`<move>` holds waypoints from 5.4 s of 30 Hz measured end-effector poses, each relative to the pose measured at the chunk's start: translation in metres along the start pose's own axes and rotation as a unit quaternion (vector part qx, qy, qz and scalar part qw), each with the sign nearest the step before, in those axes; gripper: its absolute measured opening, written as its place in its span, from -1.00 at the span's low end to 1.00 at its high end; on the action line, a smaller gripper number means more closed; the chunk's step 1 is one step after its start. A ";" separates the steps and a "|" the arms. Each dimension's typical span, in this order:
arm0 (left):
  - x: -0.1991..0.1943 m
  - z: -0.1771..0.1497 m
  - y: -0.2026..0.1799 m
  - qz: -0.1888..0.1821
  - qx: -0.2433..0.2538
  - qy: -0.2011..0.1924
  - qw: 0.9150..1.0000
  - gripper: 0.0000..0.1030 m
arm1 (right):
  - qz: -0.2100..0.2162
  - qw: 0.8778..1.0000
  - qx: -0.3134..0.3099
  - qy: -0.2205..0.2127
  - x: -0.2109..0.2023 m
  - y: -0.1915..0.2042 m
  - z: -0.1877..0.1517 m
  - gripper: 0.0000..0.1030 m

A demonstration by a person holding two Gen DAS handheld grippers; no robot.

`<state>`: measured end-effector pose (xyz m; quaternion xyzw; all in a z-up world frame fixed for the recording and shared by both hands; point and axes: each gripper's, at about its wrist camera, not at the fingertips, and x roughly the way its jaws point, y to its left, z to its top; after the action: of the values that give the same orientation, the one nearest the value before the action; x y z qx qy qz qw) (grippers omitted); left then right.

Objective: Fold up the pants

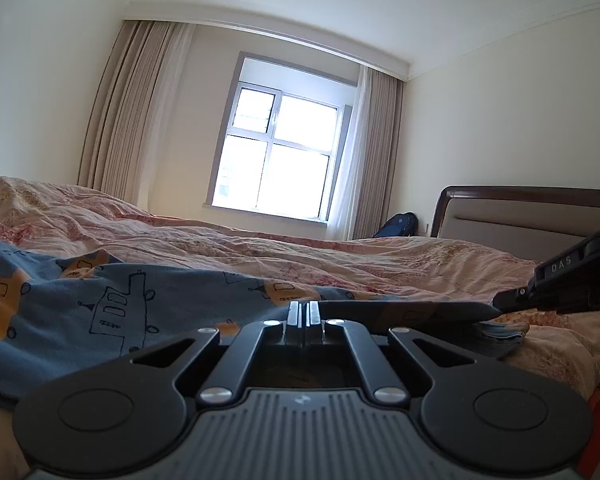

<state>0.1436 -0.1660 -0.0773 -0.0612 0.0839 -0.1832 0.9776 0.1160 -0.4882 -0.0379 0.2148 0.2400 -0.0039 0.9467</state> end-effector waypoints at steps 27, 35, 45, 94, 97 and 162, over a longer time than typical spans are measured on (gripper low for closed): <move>-0.004 -0.005 -0.010 -0.029 0.024 -0.006 0.999 0.30 | -0.052 0.997 0.054 -0.034 0.006 -0.033 -0.012 -0.79; -0.004 -0.003 -0.002 -0.025 0.001 -0.011 1.000 0.83 | -0.059 0.998 0.001 -0.039 -0.017 -0.019 -0.023 0.39; 0.006 -0.003 0.012 0.014 -0.035 0.008 0.999 0.93 | 0.012 0.994 0.111 -0.003 0.014 -0.041 -0.014 0.52; -0.037 0.033 0.201 0.171 -0.118 0.100 0.973 0.99 | 0.198 0.966 -0.139 0.088 0.141 0.226 0.018 0.34; -0.034 0.025 0.185 0.185 -0.062 0.104 0.975 0.99 | 0.213 0.947 -0.185 0.152 0.183 0.265 0.017 0.28; 0.043 0.055 0.046 0.078 -0.008 0.148 0.986 0.99 | -0.042 0.991 -0.072 -0.109 -0.023 -0.018 -0.040 0.99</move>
<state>0.2093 -0.1341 -0.0365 -0.0341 0.2339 -0.1125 0.9651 0.0759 -0.4903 -0.0666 0.1344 0.1434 -0.0497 0.9792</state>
